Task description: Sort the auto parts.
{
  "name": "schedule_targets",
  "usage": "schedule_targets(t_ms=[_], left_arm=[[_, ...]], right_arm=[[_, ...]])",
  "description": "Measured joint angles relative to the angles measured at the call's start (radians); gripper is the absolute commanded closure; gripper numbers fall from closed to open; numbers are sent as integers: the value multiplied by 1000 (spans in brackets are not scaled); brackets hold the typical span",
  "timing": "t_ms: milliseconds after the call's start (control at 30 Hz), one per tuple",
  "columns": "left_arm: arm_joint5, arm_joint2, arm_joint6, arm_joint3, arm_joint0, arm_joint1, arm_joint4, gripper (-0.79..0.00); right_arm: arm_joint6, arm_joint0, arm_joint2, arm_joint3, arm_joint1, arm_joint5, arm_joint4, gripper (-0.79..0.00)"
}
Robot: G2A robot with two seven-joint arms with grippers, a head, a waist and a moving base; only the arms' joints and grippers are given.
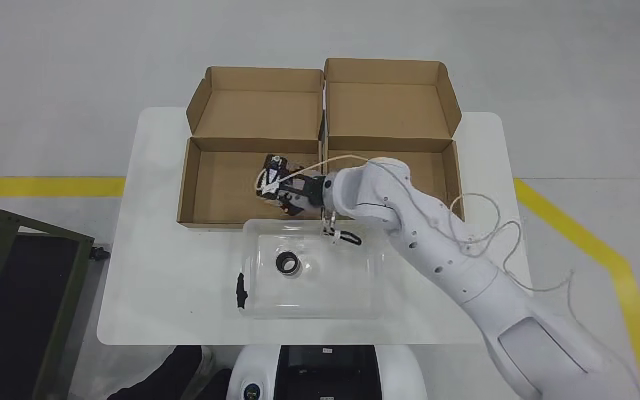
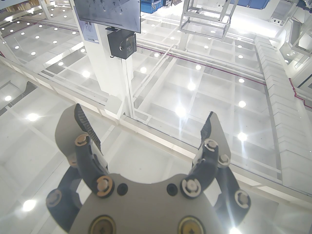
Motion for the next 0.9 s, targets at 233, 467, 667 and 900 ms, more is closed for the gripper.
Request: schedule_targets(t_ms=[233,467,667,900], left_arm=[[0,0,0,0,0,0,0,-785],[0,0,0,0,0,0,0,-785],[0,0,0,0,0,0,0,-785],[0,0,0,0,0,0,0,-785]], right_arm=[[48,-130,63,-220,40,-57,-32,-357],[78,-250,118,-376,74,-112,-57,-369],[77,-341,146,-451,98,-150,-106,-388],[27,-400,137,-445,110,-178,-171,-557]])
